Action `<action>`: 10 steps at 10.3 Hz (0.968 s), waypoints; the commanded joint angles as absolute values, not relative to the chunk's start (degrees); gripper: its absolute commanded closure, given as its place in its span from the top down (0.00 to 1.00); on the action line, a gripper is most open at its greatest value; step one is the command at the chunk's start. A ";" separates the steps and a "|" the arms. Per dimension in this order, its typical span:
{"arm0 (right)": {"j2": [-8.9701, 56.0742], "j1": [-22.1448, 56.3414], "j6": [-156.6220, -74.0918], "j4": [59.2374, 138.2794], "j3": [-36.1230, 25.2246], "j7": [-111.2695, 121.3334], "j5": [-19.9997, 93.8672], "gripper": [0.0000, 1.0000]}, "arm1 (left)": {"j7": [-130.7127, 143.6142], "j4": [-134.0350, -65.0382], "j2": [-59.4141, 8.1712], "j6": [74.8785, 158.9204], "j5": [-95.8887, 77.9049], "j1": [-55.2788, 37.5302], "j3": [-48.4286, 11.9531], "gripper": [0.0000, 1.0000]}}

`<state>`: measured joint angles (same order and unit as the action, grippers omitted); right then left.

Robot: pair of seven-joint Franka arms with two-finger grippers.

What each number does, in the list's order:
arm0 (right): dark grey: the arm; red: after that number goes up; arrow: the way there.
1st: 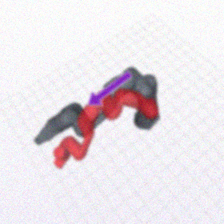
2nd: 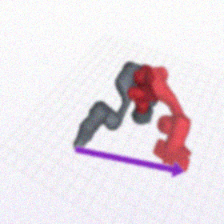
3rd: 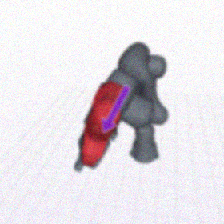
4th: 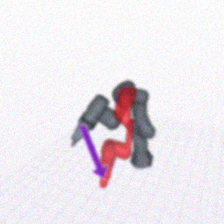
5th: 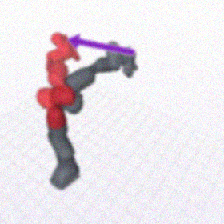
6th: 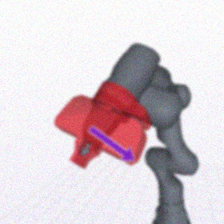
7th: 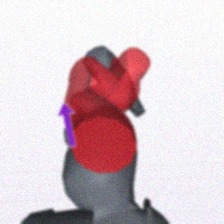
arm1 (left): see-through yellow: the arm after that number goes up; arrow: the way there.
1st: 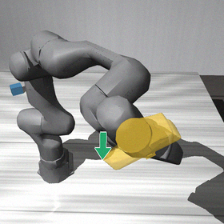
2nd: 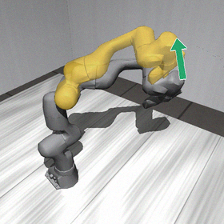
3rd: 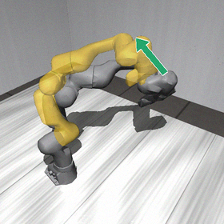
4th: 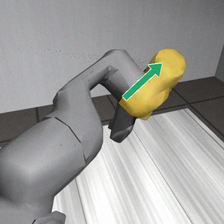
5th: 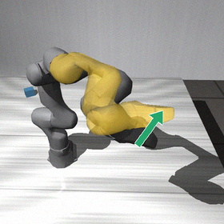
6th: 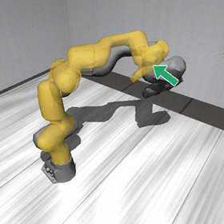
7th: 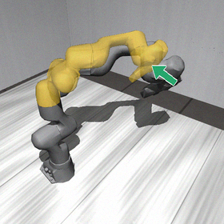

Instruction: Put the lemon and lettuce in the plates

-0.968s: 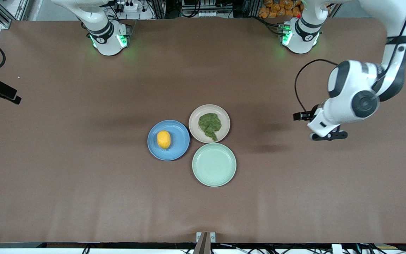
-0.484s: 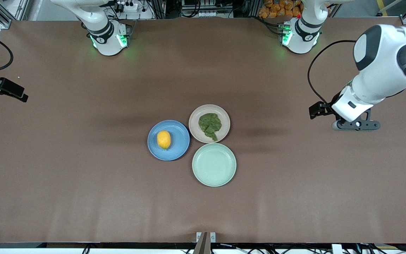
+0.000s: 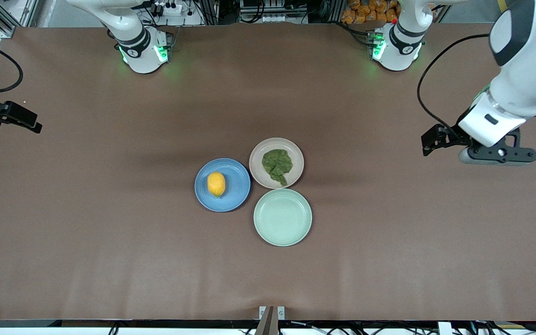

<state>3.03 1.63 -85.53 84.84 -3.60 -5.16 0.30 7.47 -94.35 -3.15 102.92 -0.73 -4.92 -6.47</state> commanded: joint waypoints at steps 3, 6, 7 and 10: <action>2.46 1.76 -84.81 84.64 -3.78 -4.75 0.97 1.00 | 6.06 -87.81 -1.33 94.23 0.53 -3.78 -6.42 1.00; 2.46 1.76 -84.46 84.64 -3.69 -4.83 0.97 1.00 | 6.06 -86.22 -0.18 90.71 0.44 -3.78 -6.42 1.00; 2.46 1.76 -84.20 84.64 -3.69 -4.83 0.97 1.00 | 6.06 -86.22 -0.18 90.53 0.87 -3.78 -6.50 1.00; 2.46 1.76 -84.02 84.64 -3.69 -4.75 0.97 1.00 | 5.98 -86.31 0.53 88.43 1.05 -3.78 -6.50 1.00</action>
<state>3.03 1.63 -84.71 84.80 -3.61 -5.15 0.31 7.46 -86.82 -0.07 90.47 -0.41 -4.05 -6.21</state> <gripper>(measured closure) 0.000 0.000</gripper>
